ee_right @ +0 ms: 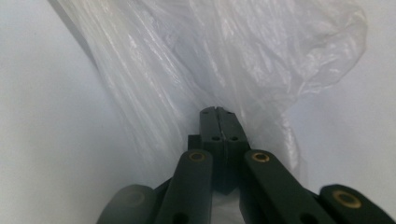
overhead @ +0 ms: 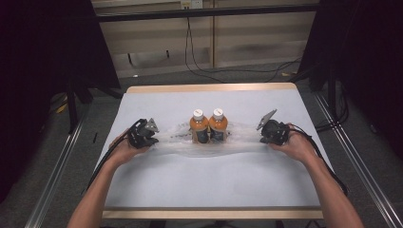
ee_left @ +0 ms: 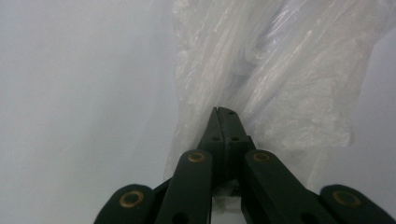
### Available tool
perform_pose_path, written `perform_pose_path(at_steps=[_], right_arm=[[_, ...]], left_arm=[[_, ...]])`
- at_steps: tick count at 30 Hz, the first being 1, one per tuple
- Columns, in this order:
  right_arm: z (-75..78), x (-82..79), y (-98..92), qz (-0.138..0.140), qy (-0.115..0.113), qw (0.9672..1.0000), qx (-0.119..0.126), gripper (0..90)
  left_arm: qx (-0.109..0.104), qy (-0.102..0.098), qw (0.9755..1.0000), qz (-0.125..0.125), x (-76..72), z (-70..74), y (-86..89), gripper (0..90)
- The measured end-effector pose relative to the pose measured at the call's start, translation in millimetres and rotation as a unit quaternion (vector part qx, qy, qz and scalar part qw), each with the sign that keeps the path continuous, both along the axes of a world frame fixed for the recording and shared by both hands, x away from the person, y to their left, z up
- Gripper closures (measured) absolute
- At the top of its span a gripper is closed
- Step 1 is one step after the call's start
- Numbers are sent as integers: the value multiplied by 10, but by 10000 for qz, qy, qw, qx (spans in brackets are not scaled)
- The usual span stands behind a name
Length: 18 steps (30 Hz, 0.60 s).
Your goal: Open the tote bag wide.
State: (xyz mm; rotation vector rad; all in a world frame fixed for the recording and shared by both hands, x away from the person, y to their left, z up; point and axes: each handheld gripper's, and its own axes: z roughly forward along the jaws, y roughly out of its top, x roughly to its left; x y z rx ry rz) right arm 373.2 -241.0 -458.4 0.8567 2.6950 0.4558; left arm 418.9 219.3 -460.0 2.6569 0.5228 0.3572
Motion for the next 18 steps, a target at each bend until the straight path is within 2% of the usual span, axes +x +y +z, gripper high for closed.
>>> perform_pose_path(at_steps=[3, 5, 8, 9, 10, 11, 13, 15, 16, 17, 18], right_arm=[[-4, -4, -1, 7, -38, 10000, 15, 900], [-2, -9, -9, -16, -20, 10000, 33, 900], [-10, -18, -14, -175, -44, 9997, 167, 900], [-16, -6, -24, -108, -143, 9997, 187, 900], [-19, -11, -17, -135, -141, 9995, 249, 900], [-21, -11, -13, -98, -194, 9994, 281, 900], [-1, -24, -14, -172, -239, 9981, 534, 900], [43, -35, -33, -212, -376, 9959, 793, 900], [70, -47, -33, -228, -419, 9949, 892, 900], [97, -63, -34, -170, -516, 9936, 986, 900], [120, -82, -37, -179, -544, 9909, 1218, 900]], left_arm=[[-183, 59, 9998, 101, 0, -10, 28, 900], [-426, 211, 9986, 239, 12, -17, 69, 900], [-709, 248, 9965, 359, 17, -40, 100, 900], [-741, 230, 9961, 412, 9, -45, 104, 900], [-771, 253, 9958, 418, 7, -42, 115, 900], [-888, 243, 9946, 482, -8, -45, 116, 900], [-1087, 233, 9925, 508, -37, -29, 125, 900], [-1330, 214, 9894, 544, -68, -9, 125, 900], [-1440, 264, 9880, 497, -79, 10, 128, 900], [-1580, 215, 9863, 427, -96, 26, 124, 900], [-1690, 136, 9845, 442, -121, 47, 116, 900]])
